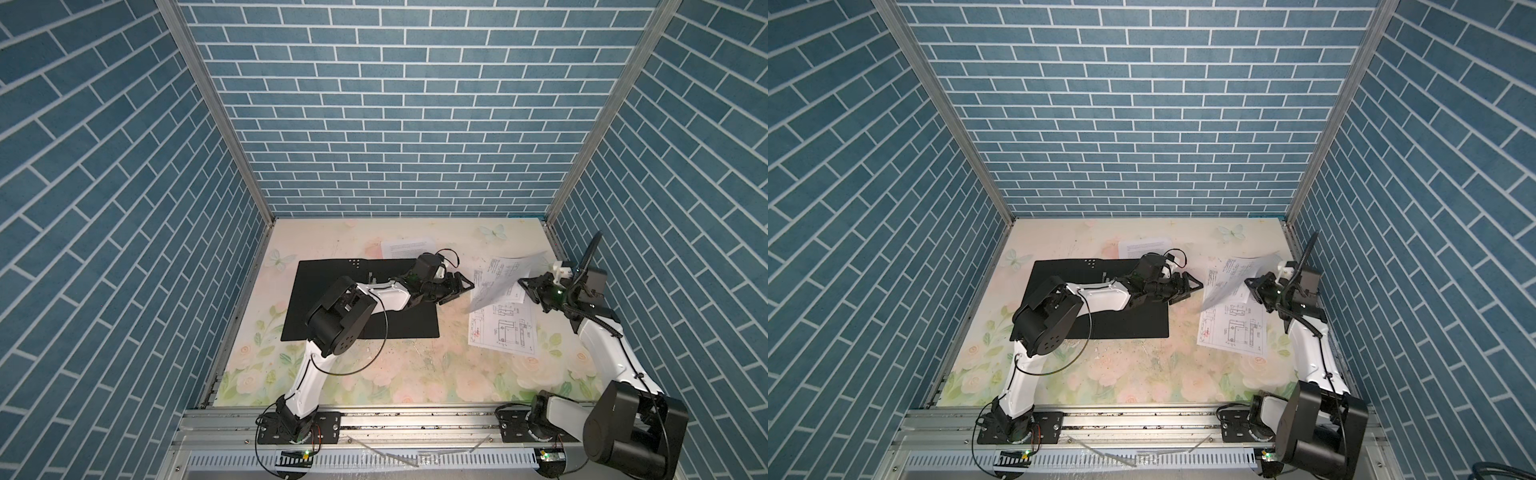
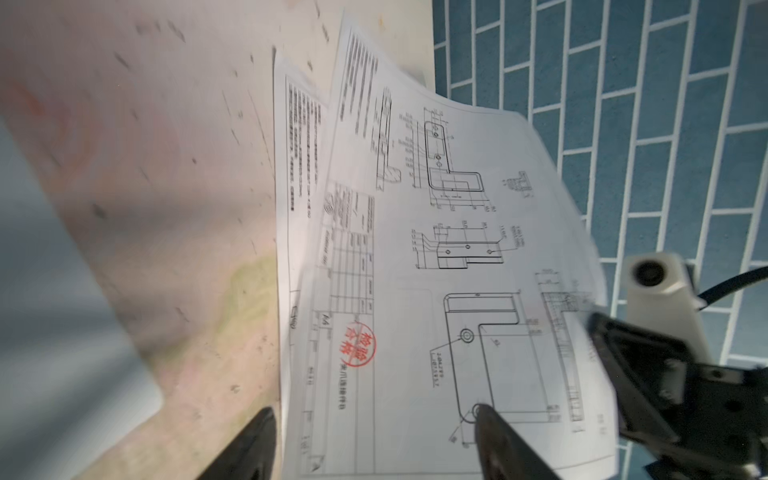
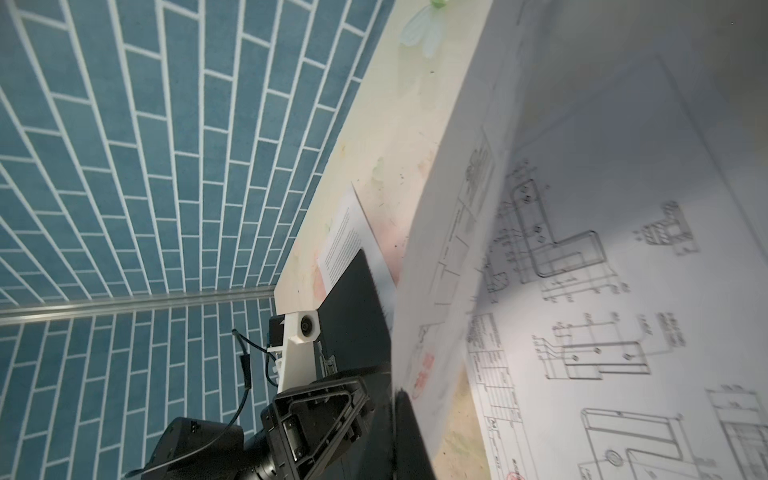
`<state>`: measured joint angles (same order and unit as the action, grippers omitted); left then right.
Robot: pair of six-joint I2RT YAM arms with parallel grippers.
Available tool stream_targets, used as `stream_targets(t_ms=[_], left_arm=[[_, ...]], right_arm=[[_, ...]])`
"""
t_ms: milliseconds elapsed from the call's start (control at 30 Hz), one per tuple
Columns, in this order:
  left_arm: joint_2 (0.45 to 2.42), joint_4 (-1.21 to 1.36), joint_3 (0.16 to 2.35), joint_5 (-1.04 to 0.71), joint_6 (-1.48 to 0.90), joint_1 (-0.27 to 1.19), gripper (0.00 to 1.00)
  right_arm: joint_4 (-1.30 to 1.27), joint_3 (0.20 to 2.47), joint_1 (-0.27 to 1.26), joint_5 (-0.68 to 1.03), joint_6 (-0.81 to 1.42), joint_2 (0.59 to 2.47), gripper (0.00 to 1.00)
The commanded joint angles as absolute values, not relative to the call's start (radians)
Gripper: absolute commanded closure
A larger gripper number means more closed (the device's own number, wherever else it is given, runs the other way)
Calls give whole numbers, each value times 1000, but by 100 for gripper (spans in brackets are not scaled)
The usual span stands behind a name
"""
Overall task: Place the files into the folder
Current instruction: 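Carry the lifted drawing sheet over the black folder with both grippers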
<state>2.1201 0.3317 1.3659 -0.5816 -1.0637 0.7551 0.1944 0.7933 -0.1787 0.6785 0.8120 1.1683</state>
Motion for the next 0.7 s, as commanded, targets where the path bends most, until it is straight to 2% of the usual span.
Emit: stream_targets(t_ms=[0,233,500,667], left_arm=[[1998,194,1350,-595,-919,735,1],[1769,-103,1281,-485,-683,646,0],[1611,-116,1090,-396,-652,490,0],[1533,-135,1002,-362,-630,399,0]], right_arm=[[251,940,-82,605,800,1216,100],[347,1322,142,549,759,1419,100],[369,1663,361,598,777,1684,100],[259,1634,374,596,843,1644,100]])
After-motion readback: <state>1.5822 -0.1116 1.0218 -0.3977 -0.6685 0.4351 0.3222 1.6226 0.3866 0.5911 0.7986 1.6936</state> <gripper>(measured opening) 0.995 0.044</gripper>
